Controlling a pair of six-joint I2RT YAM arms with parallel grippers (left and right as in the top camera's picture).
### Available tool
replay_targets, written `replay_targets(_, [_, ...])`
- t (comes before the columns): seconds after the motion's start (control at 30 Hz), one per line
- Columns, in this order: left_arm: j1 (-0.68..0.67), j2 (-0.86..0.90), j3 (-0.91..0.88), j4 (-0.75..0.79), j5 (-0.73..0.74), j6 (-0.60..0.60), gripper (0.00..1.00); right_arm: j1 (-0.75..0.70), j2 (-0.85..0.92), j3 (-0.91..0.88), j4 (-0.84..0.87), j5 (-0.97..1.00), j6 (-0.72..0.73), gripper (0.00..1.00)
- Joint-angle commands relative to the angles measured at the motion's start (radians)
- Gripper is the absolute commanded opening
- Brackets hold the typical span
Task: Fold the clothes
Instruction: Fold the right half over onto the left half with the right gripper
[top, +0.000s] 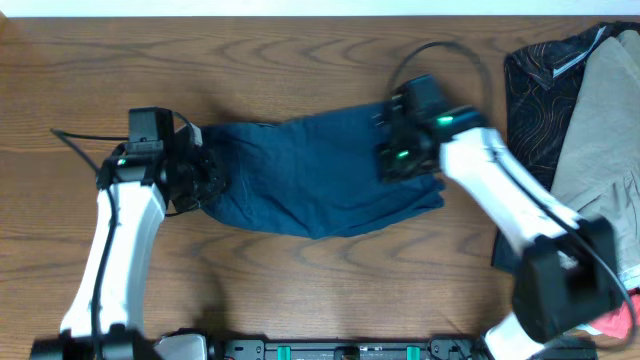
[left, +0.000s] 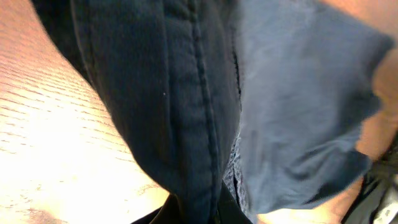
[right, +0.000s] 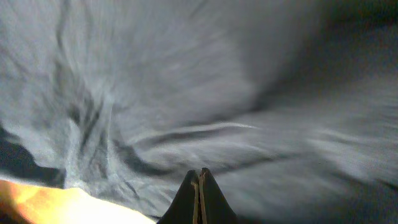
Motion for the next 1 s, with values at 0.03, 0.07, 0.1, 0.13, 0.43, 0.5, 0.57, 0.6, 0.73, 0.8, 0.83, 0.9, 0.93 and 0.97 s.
replay_targets(0.03, [0.003, -0.083, 0.035, -0.017, -0.013, 0.013, 0.06, 0.132, 0.12, 0.01, 0.06, -0.13, 0.005, 0.01])
replay_targets(0.07, [0.003, -0.097, 0.035, -0.019, -0.013, 0.013, 0.06, 0.167, 0.153, 0.01, 0.087, -0.152, 0.005, 0.01])
replay_targets(0.1, [0.003, -0.11, 0.035, -0.021, -0.013, 0.013, 0.06, 0.199, 0.182, 0.01, 0.114, -0.172, 0.006, 0.01])
replay_targets(0.13, [0.003, -0.118, 0.035, -0.024, -0.013, 0.012, 0.06, 0.225, 0.206, 0.01, 0.14, -0.186, 0.014, 0.01])
replay_targets(0.43, [0.003, -0.155, 0.09, -0.031, 0.003, -0.063, 0.06, 0.424, 0.34, 0.01, 0.351, -0.227, 0.076, 0.01])
replay_targets(0.5, [0.002, -0.155, 0.104, -0.032, 0.006, -0.066, 0.06, 0.433, 0.338, 0.014, 0.373, -0.197, 0.076, 0.03])
replay_targets(0.57, [0.003, -0.155, 0.106, -0.035, 0.006, -0.066, 0.06, 0.428, 0.337, 0.028, 0.373, -0.185, 0.076, 0.09])
replay_targets(0.6, [0.003, -0.155, 0.106, -0.04, 0.005, -0.066, 0.06, 0.421, 0.334, 0.037, 0.369, -0.186, 0.076, 0.16])
replay_targets(0.73, [0.003, -0.154, 0.106, -0.057, -0.011, -0.061, 0.06, 0.351, 0.294, 0.104, 0.259, -0.182, 0.032, 0.27])
replay_targets(0.8, [0.003, -0.154, 0.106, -0.058, -0.026, -0.061, 0.06, 0.31, 0.267, 0.135, 0.191, -0.153, 0.011, 0.29])
replay_targets(0.83, [0.003, -0.154, 0.106, -0.057, -0.026, -0.061, 0.06, 0.288, 0.253, 0.149, 0.155, -0.123, 0.012, 0.29])
replay_targets(0.9, [0.003, -0.154, 0.106, -0.057, -0.026, -0.061, 0.06, 0.24, 0.227, 0.173, 0.085, -0.051, 0.012, 0.29])
replay_targets(0.93, [0.003, -0.154, 0.106, -0.058, -0.026, -0.061, 0.06, 0.216, 0.215, 0.177, 0.056, -0.013, 0.012, 0.29])
replay_targets(0.97, [0.003, -0.154, 0.106, -0.058, -0.026, -0.061, 0.06, 0.195, 0.205, 0.177, 0.033, 0.021, 0.012, 0.29])
